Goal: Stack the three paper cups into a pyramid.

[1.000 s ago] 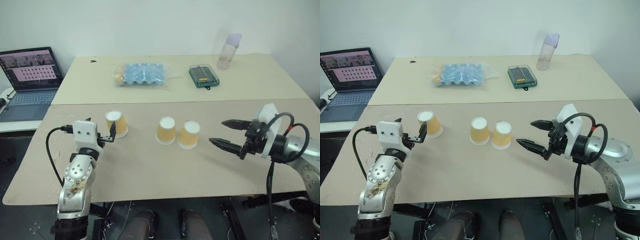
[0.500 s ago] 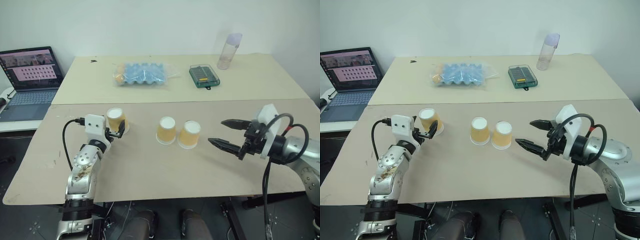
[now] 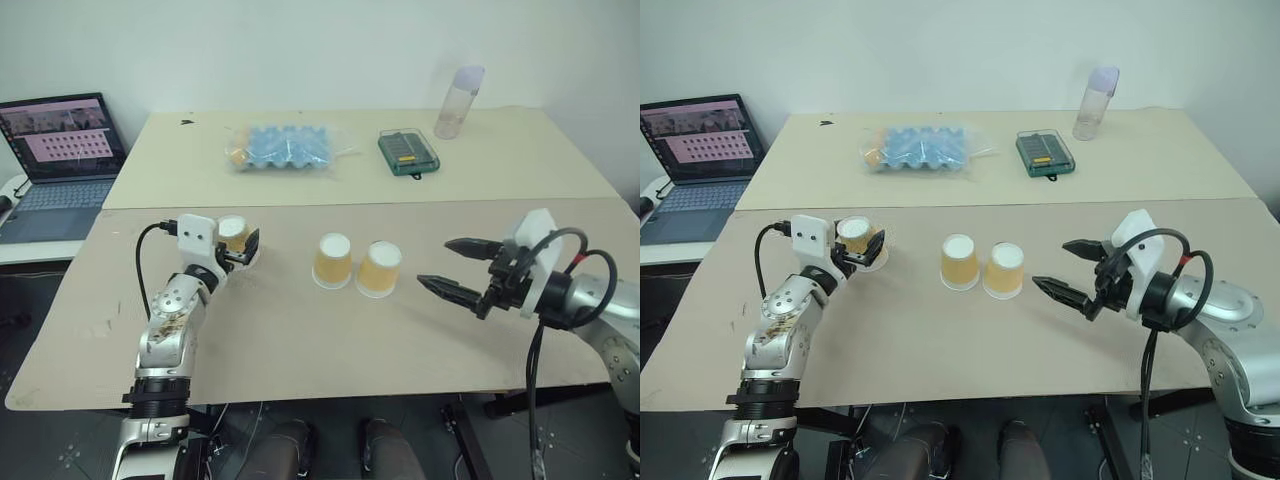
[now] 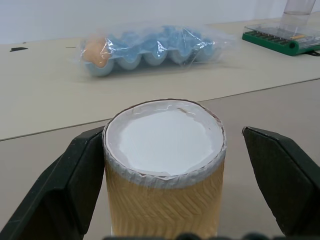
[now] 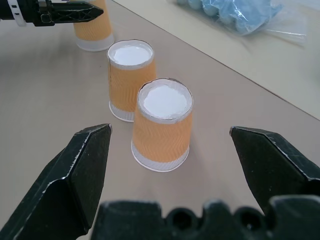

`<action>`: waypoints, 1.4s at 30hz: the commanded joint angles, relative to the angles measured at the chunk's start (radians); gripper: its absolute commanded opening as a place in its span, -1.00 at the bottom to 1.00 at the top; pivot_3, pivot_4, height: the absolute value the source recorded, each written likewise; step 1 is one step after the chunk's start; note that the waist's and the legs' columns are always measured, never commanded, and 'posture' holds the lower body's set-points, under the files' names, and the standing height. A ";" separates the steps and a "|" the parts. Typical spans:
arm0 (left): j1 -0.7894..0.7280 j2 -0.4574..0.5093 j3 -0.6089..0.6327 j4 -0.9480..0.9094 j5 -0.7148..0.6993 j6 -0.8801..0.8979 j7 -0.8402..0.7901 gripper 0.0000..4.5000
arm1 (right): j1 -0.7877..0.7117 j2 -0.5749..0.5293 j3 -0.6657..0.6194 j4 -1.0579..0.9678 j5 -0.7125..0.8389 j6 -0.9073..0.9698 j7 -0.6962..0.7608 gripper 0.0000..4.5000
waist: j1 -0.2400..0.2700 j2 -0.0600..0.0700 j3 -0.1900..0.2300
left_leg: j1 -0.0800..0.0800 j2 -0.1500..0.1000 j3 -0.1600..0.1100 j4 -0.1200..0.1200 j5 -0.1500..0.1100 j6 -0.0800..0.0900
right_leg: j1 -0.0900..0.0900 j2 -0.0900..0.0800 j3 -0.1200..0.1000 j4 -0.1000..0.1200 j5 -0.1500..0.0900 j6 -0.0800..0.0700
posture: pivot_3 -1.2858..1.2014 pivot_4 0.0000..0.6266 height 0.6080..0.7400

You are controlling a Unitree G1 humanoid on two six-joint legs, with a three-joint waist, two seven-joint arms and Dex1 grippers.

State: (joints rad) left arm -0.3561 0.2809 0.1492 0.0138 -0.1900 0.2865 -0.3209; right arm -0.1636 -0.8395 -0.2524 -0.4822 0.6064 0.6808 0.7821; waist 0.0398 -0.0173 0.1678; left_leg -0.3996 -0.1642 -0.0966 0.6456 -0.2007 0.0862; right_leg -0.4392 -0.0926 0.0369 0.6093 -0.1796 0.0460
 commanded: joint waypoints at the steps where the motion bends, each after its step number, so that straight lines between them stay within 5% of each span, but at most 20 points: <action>1: -0.036 0.005 0.001 -0.008 -0.012 -0.006 -0.004 1.00 | 0.001 -0.006 -0.039 -0.025 -0.012 -0.030 -0.015 0.98 | 0.001 0.000 0.000 | 0.000 0.000 0.000 0.000 0.000 0.000 | 0.000 0.000 0.000 0.000 0.000 0.000 | 0.03 -0.52 1.00; 4: -0.043 0.006 0.007 -0.004 -0.017 -0.006 -0.004 1.00 | 0.002 -0.004 -0.040 -0.025 -0.013 -0.031 -0.017 0.98 | 0.001 0.000 0.000 | 0.000 0.000 0.000 0.000 0.000 0.000 | 0.000 0.000 0.000 0.000 0.000 0.000 | 0.03 -0.52 1.00; 11: -0.056 0.013 0.009 0.012 -0.017 -0.002 -0.007 0.13 | -0.001 0.003 -0.026 -0.019 -0.029 -0.035 -0.030 1.00 | 0.000 0.000 0.000 | 0.000 0.000 0.000 0.000 0.000 0.000 | 0.000 0.000 0.000 0.000 0.000 0.000 | 0.03 -0.52 1.00; 18: -0.091 0.020 0.015 0.027 -0.027 -0.005 -0.014 0.13 | -0.007 0.006 -0.023 -0.014 -0.042 -0.036 -0.042 1.00 | 0.000 0.000 0.000 | 0.000 0.000 0.000 0.000 0.000 0.000 | 0.000 0.000 0.000 0.000 0.000 0.000 | 0.03 -0.52 1.00; 24: -0.308 0.044 0.018 0.110 -0.107 0.021 -0.123 0.13 | -0.022 0.019 -0.038 -0.013 -0.058 -0.029 -0.090 1.00 | 0.005 0.000 0.000 | -0.001 0.000 0.000 0.003 0.000 0.000 | 0.000 0.000 -0.001 0.001 0.000 0.000 | 0.03 -0.52 1.00; 34: -0.889 0.036 -0.016 0.585 -0.397 0.290 -0.821 0.13 | 0.035 0.044 -0.068 -0.092 -0.065 -0.016 -0.161 1.00 | -0.004 0.000 0.000 | -0.008 -0.002 -0.002 0.015 -0.002 0.002 | -0.001 0.003 -0.007 0.001 0.002 0.004 | 0.03 -0.52 1.00; 42: -1.027 -0.046 -0.161 0.930 -0.226 0.116 -1.101 0.13 | 0.094 0.081 -0.084 -0.167 -0.076 -0.003 -0.241 1.00 | -0.026 -0.001 0.000 | -0.008 -0.003 -0.001 0.015 -0.005 0.006 | -0.002 0.000 -0.006 0.002 0.003 0.005 | 0.03 -0.52 1.00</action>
State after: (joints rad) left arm -1.3349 0.2286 -0.0061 0.9145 -0.4482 0.4574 -1.3934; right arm -0.0678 -0.7636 -0.2943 -0.6032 0.5311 0.6813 0.5601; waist 0.0136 -0.0178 0.1681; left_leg -0.4072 -0.1672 -0.0977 0.6604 -0.2056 0.0923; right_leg -0.4413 -0.0930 0.0309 0.6113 -0.1768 0.0505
